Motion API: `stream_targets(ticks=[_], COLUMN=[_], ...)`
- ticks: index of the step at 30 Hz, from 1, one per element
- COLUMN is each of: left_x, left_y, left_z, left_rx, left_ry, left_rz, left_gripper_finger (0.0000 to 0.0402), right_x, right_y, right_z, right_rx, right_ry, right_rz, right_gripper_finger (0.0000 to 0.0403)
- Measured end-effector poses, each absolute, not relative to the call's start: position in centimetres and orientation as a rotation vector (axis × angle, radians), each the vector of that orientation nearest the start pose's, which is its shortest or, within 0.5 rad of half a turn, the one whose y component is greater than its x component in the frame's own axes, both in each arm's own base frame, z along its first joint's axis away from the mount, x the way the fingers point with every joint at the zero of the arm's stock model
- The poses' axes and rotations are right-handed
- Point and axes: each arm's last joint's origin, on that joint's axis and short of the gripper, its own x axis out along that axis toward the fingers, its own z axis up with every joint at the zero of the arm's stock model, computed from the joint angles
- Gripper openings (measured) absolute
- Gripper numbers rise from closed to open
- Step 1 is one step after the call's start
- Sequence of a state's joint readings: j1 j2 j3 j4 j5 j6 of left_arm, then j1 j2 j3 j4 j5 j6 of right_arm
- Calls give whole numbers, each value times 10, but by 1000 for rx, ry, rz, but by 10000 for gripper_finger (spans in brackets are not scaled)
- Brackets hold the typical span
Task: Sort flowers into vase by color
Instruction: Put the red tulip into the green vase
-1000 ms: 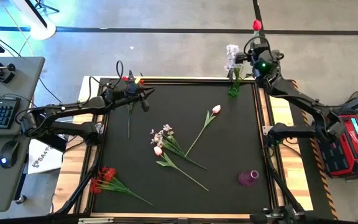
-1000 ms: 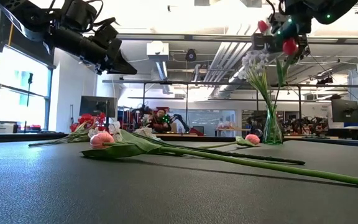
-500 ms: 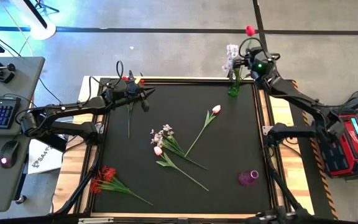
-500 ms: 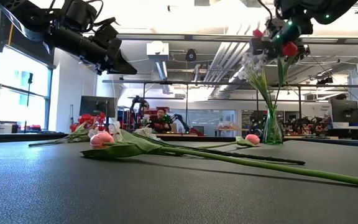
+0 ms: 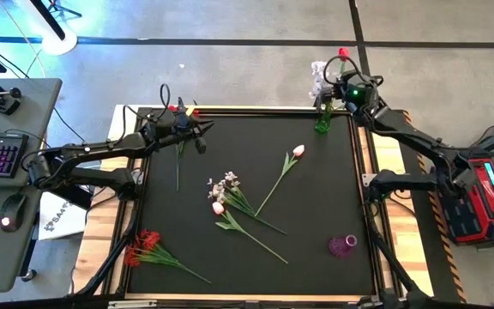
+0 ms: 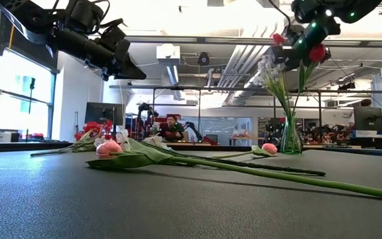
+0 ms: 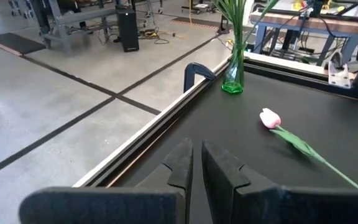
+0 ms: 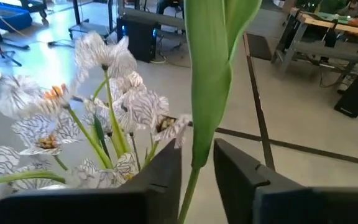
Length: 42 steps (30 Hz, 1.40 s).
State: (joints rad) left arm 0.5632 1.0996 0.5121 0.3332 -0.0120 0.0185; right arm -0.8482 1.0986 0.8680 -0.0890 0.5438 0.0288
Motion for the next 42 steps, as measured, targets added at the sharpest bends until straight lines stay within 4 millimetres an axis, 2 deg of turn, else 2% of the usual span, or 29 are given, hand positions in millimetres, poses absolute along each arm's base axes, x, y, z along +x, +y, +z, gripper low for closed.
stream_targets(ticks=[4, 8, 15, 21, 25, 30, 33, 37, 42], left_x=[195, 195, 195, 195, 195, 195, 195, 195, 194], left_y=[124, 124, 124, 124, 124, 124, 124, 124, 125], left_z=[229, 229, 229, 230, 229, 229, 229, 229, 229], left_rx=[-32, -10, -10, -6, -5, -61, -89, -77, -74], left_ry=[259, 266, 262, 256, 256, 241, 233, 236, 238], left_rz=[567, 564, 564, 564, 564, 581, 587, 601, 624], left_gripper_finger=[21, 21, 21, 21, 21, 21, 21, 21, 21], right_x=[141, 132, 113, 109, 114, 125, 128, 134, 132], right_y=[-180, -164, -137, -128, -139, -167, -177, -185, -194], right_z=[324, 339, 357, 376, 381, 368, 382, 397, 433], right_rx=[66, 53, 44, -27, -97, 24, 58, 25, 24], right_ry=[271, 189, 104, -58, -107, -106, -119, 54, 79], right_rz=[-1347, -1317, -1291, -1196, -1195, -1168, -1115, -1108, -1194], right_gripper_finger=[113, 131, 135, 136, 136, 136, 136, 136, 136])
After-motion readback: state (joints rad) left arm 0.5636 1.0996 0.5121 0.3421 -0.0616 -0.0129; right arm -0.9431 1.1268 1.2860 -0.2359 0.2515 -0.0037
